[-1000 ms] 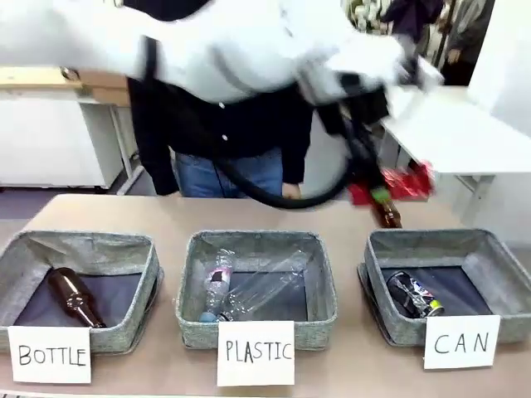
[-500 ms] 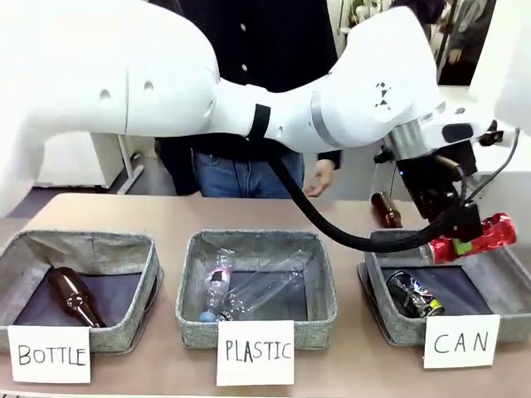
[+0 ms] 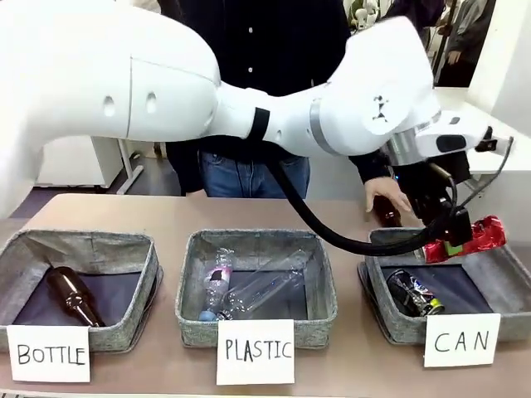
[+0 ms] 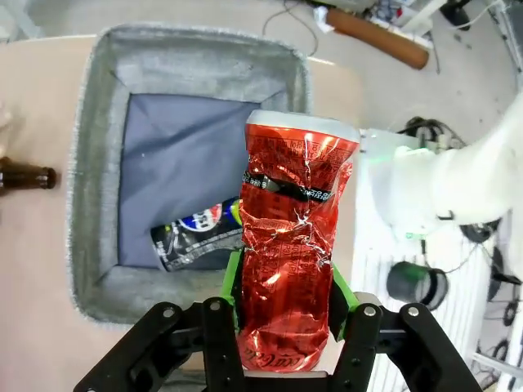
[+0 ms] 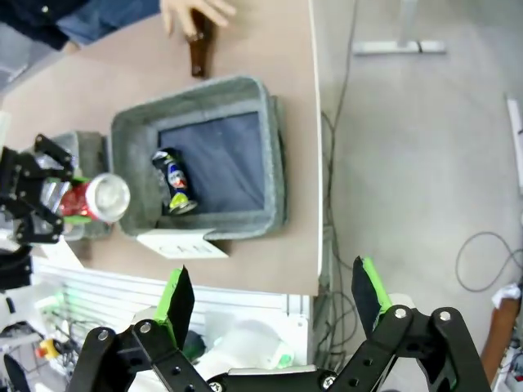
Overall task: Sort the can waste into the basket.
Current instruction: Pick up the can waste from the table and place it in the right Fabric basket.
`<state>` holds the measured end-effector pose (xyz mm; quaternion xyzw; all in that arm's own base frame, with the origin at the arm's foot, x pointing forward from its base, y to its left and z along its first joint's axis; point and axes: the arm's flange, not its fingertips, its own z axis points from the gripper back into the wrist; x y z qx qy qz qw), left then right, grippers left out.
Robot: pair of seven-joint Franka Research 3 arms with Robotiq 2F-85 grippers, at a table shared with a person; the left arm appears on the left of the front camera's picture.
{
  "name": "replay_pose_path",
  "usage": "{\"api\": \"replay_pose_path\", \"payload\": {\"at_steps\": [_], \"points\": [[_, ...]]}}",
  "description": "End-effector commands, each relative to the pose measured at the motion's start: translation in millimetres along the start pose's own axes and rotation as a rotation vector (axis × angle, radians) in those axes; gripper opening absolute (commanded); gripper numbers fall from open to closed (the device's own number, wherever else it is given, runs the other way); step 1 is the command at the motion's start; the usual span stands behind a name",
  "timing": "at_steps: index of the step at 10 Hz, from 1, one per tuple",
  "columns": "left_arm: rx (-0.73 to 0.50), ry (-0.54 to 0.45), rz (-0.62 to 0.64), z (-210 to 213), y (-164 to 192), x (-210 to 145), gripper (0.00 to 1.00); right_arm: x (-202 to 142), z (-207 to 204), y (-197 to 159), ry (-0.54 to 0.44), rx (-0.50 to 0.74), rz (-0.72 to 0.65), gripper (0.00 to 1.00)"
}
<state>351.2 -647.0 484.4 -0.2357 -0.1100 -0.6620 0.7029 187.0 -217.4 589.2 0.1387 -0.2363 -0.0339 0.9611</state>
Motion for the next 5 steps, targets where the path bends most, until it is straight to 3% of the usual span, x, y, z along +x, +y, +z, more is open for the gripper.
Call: {"api": "replay_pose_path", "payload": {"at_steps": [1,2,3,5], "points": [[0.08,0.027,0.026,-2.1,3.1,5.2,0.44,0.0,0.3,0.0,0.003,-0.003,-0.024,1.0],[0.089,0.008,0.031,0.0,7.0,5.3,0.44,0.0,0.3,0.0,0.003,-0.003,-0.024,1.0],[0.104,0.019,0.034,2.0,8.9,4.7,1.0,0.0,0.3,0.0,0.003,-0.003,-0.024,1.0],[0.106,-0.002,0.038,6.7,10.7,3.7,1.0,0.0,0.3,0.0,0.003,-0.003,-0.024,1.0]]}}
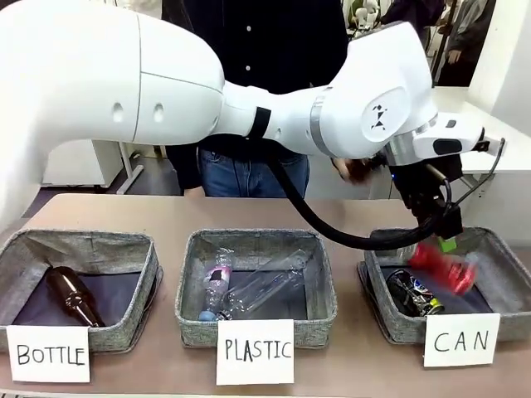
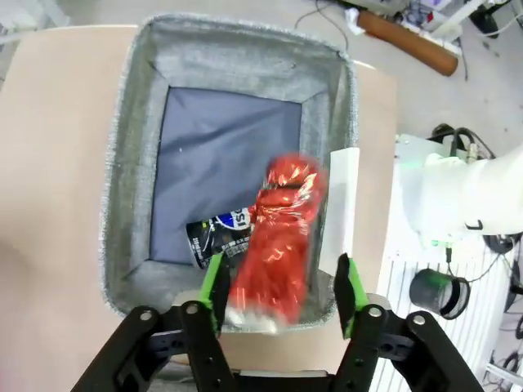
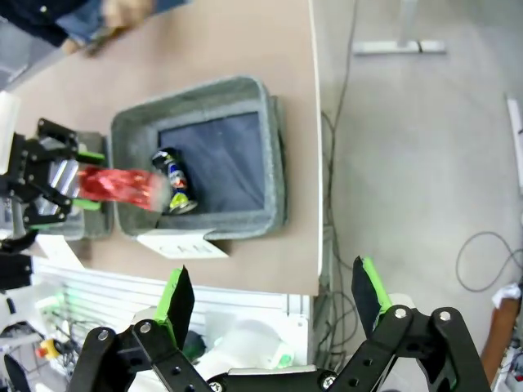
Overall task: Sort the can waste into the basket.
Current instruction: Pick up the can waste from the table and place it in the right Fabric basket.
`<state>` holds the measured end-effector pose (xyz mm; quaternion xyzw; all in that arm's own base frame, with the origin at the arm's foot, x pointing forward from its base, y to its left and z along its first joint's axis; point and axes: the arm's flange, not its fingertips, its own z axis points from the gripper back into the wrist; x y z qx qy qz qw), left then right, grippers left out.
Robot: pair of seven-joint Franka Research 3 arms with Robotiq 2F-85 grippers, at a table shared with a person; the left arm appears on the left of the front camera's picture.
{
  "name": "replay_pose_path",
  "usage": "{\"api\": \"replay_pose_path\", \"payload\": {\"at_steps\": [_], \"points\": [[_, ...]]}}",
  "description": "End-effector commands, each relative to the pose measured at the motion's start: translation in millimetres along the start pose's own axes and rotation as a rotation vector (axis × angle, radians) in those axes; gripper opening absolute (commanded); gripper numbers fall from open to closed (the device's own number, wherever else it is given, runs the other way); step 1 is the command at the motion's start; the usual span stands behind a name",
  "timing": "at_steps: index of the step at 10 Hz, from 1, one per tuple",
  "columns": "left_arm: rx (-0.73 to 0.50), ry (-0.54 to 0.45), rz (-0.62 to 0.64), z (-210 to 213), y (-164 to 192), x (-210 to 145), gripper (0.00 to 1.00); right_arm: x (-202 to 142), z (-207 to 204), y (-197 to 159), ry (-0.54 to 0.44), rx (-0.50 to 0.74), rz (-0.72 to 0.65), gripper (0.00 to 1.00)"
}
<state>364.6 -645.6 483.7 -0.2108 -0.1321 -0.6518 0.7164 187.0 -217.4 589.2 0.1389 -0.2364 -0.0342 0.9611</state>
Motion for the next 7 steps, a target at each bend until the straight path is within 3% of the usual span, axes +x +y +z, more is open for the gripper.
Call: {"api": "replay_pose_path", "payload": {"at_steps": [1,5,7], "points": [[0.027,-0.008,0.031,6.3,-0.4,1.5,1.0,0.1,0.2,0.1,0.003,-0.003,-0.023,1.0],[-0.034,-0.038,0.126,37.1,-5.0,-16.1,1.0,0.0,0.0,0.0,0.0,0.0,0.0,1.0],[-0.128,-0.084,0.22,72.8,-20.5,-58.8,1.0,13.9,-10.1,28.8,-0.056,0.161,0.052,1.0]]}}
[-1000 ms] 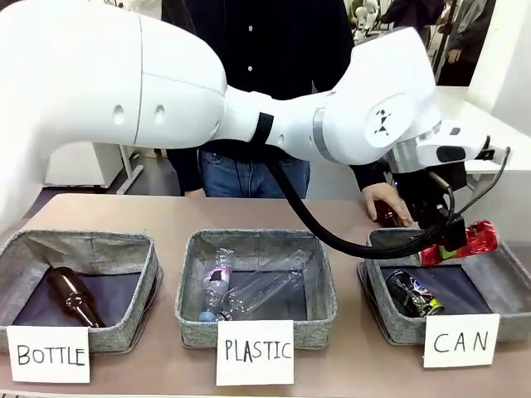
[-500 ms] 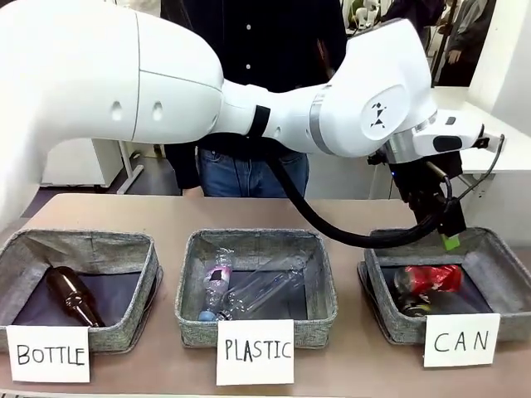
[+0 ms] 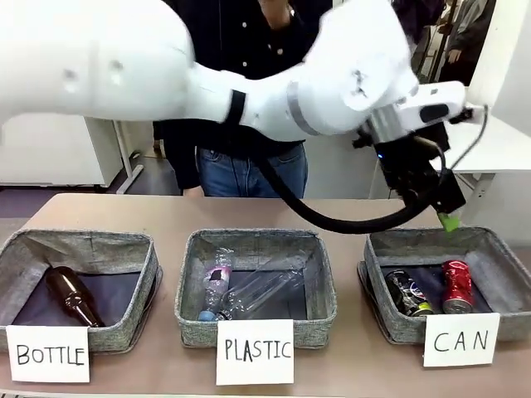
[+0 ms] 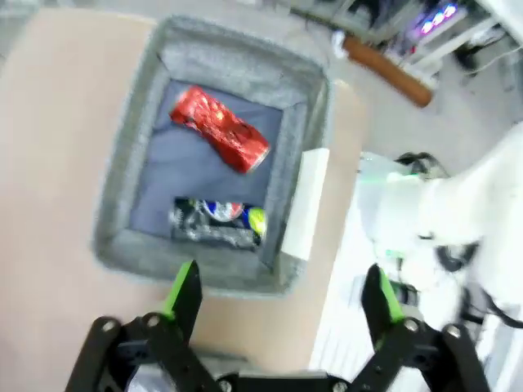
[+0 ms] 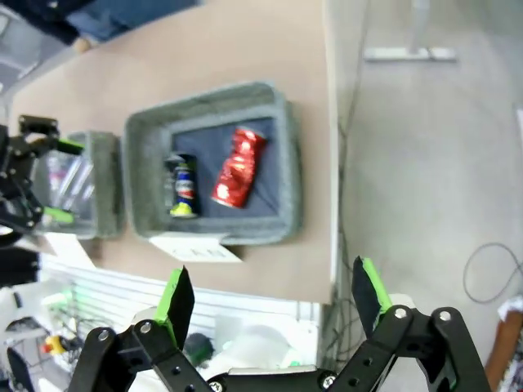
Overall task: Sort the can waste into the basket.
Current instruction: Pick up the can waste from the table and place it in the right Fabric basket.
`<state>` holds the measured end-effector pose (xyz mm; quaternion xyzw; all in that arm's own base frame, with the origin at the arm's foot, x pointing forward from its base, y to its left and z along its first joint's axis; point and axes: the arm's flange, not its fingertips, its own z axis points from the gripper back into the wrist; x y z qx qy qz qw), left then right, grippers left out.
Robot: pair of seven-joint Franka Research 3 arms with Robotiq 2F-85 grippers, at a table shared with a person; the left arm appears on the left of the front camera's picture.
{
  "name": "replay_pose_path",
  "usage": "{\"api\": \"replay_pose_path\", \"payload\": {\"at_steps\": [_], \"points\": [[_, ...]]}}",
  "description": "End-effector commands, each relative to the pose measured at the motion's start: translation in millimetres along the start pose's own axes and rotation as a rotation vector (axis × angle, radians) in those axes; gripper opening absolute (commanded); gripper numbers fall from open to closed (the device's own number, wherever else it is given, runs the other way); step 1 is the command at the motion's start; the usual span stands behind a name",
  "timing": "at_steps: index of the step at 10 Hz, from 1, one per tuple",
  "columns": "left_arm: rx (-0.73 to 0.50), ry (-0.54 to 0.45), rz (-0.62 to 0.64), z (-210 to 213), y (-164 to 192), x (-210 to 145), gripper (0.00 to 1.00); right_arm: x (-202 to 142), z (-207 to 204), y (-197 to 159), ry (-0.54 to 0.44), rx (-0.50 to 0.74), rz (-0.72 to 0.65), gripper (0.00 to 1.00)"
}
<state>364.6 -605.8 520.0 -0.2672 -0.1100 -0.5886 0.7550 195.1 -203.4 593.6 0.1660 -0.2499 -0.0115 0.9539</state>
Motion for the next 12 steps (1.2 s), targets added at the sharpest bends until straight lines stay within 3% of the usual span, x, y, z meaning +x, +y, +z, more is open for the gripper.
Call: {"api": "replay_pose_path", "payload": {"at_steps": [1,2,4,5,7,10,11,12], "points": [[-0.083,-0.077,0.081,36.3,-20.5,-66.5,1.0,18.0,-21.4,30.5,-0.03,0.144,0.039,1.0],[-0.095,-0.153,0.092,41.0,-28.8,-91.8,1.0,29.4,-35.7,48.5,0.003,0.206,0.081,1.0],[-0.181,-0.263,0.169,43.5,-50.8,-149.9,1.0,45.9,-51.8,70.7,0.081,0.185,0.122,1.0],[-0.166,-0.355,0.228,70.4,-56.0,-186.0,1.0,49.2,-53.3,80.9,0.085,0.186,0.154,1.0],[-0.131,-0.59,0.371,149.2,-46.4,-264.7,1.0,51.7,-64.9,130.3,0.048,0.417,0.158,1.0],[-0.389,-0.64,0.529,207.5,-1.0,-344.5,1.0,45.3,-99.7,209.3,0.142,0.803,-0.145,1.0],[-0.477,-0.664,0.652,222.1,9.4,-376.1,1.0,38.7,-113.1,228.5,0.141,0.875,-0.15,1.0],[-0.574,-0.734,0.687,237.4,7.1,-411.7,1.0,34.1,-128.2,244.4,0.112,0.946,-0.16,1.0]]}}
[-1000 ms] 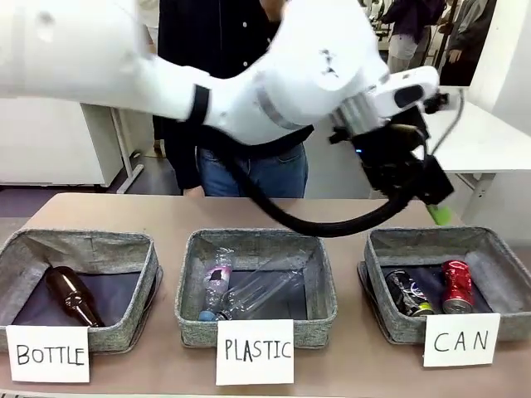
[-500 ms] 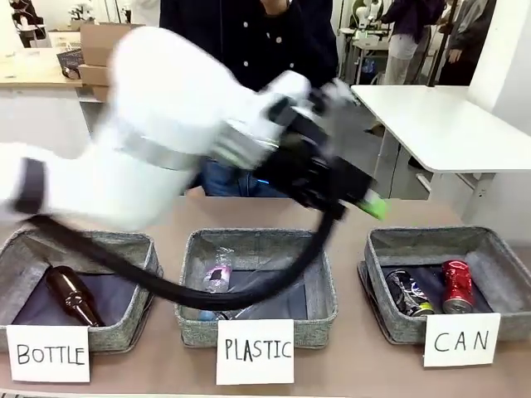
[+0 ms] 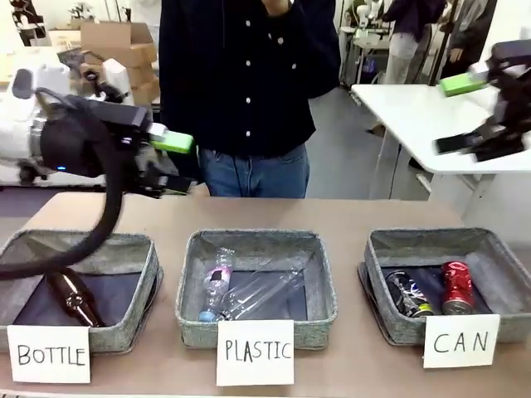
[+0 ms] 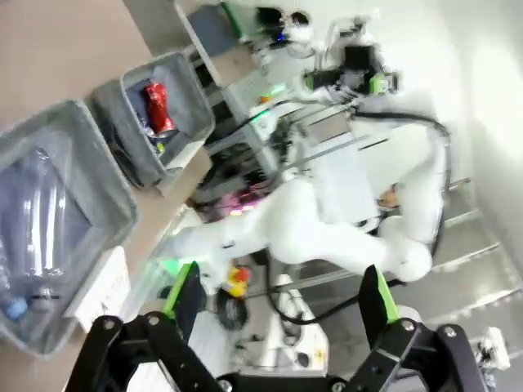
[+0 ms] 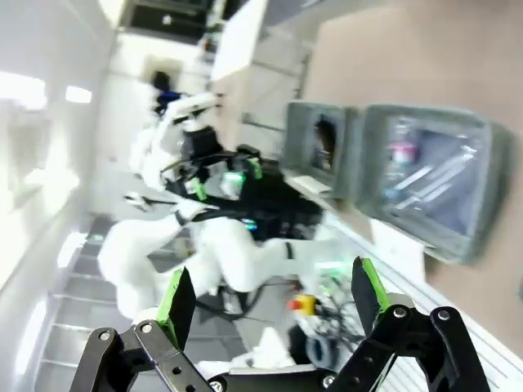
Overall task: Sort the can waste into the basket.
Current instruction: Pick up the can waste from the table and place it in the right Fabric basket.
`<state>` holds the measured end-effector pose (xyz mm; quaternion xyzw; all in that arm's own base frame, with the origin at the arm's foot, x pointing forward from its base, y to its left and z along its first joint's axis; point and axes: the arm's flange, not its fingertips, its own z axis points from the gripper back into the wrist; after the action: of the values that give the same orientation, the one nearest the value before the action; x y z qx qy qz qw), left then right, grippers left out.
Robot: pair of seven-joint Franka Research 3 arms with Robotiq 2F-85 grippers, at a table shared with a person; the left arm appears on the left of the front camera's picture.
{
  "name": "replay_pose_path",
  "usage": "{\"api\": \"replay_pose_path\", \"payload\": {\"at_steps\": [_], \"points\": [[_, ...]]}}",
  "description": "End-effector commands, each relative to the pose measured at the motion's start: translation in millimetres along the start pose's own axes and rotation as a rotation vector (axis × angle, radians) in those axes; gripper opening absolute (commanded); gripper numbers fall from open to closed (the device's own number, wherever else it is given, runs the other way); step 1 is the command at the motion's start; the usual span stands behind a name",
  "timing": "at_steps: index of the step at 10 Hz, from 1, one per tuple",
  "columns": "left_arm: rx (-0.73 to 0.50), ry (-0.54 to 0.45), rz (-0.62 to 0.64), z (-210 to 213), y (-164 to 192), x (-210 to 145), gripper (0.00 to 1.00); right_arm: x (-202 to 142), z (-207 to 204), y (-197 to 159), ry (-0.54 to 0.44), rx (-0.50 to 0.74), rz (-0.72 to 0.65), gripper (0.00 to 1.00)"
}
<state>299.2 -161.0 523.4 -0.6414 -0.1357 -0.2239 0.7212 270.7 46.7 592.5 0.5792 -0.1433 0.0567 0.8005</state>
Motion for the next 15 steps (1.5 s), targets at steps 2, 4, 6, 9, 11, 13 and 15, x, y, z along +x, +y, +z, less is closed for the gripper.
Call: {"api": "replay_pose_path", "payload": {"at_steps": [2,4,6,9,11,13,15], "points": [[-0.161,-0.089,0.15,70.2,3.6,-54.1,1.0,3.0,-38.6,-13.4,-0.041,0.001,-0.042,1.0],[-0.115,-0.092,0.252,87.7,15.6,-90.8,1.0,5.6,-41.3,-16.7,-0.029,-0.159,0.034,1.0],[-0.137,-0.093,0.159,85.1,6.2,0.9,1.0,11.3,-38.0,-7.9,-0.017,0.018,-0.06,1.0],[-0.137,-0.093,0.159,85.1,6.2,0.9,1.0,11.3,-38.0,-7.9,-0.017,0.018,-0.06,1.0],[-0.137,-0.093,0.159,85.1,6.2,0.9,1.0,11.3,-38.0,-7.9,-0.017,0.018,-0.06,1.0],[-0.137,-0.093,0.159,85.1,6.2,0.9,1.0,11.3,-38.0,-7.9,-0.017,0.018,-0.06,1.0],[-0.137,-0.093,0.159,85.1,6.2,0.9,1.0,11.3,-38.0,-7.9,-0.017,0.018,-0.06,1.0]]}}
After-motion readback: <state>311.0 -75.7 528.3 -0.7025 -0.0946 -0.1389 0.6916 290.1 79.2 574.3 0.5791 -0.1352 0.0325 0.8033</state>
